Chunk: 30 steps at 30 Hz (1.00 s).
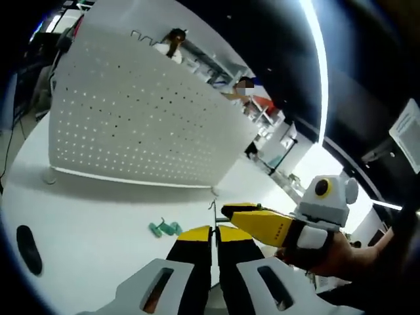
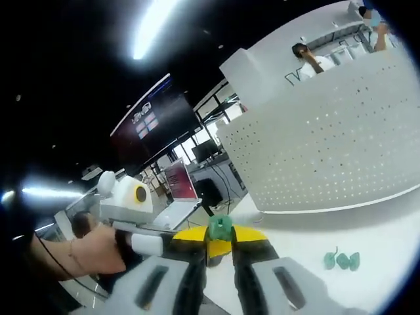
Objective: Insert the hook assembly into the mounting plate slot until the hook locks in place.
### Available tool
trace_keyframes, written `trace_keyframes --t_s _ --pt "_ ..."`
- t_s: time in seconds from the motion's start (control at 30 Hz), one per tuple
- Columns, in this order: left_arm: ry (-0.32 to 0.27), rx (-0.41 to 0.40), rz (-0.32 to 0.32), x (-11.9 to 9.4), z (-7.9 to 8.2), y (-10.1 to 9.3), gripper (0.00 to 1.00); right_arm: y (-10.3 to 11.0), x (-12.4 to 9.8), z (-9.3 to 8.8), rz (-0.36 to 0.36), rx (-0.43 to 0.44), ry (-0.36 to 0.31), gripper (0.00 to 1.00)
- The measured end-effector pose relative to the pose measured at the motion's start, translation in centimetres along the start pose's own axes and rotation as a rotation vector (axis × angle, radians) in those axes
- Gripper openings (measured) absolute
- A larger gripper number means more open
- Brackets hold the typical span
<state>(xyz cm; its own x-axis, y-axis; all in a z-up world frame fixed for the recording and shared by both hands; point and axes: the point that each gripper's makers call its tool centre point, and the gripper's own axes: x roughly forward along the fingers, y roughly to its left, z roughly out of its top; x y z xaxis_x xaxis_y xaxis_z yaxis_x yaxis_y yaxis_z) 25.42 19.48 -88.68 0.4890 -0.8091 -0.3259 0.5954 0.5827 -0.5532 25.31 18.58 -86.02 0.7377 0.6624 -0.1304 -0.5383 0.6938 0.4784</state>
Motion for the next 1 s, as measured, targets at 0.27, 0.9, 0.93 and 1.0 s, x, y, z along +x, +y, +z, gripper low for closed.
trace_keyframes --t_s 0.27,0.9,0.93,1.0 --pt "0.005 0.140 0.066 -0.1 0.1 0.7 0.01 0.5 -0.9 -0.1 0.028 0.003 0.017 0.11" --pt "-0.006 0.373 0.108 0.4 0.4 -0.7 0.01 0.1 -0.5 -0.2 0.024 0.086 0.011 0.09" --pt "-0.015 0.377 0.104 0.4 0.6 -0.8 0.01 0.0 -0.4 -0.2 0.024 0.087 0.011 0.08" --pt "-0.019 0.385 0.100 0.4 0.7 -0.9 0.01 0.1 -0.5 -0.1 0.025 0.099 0.004 0.07"
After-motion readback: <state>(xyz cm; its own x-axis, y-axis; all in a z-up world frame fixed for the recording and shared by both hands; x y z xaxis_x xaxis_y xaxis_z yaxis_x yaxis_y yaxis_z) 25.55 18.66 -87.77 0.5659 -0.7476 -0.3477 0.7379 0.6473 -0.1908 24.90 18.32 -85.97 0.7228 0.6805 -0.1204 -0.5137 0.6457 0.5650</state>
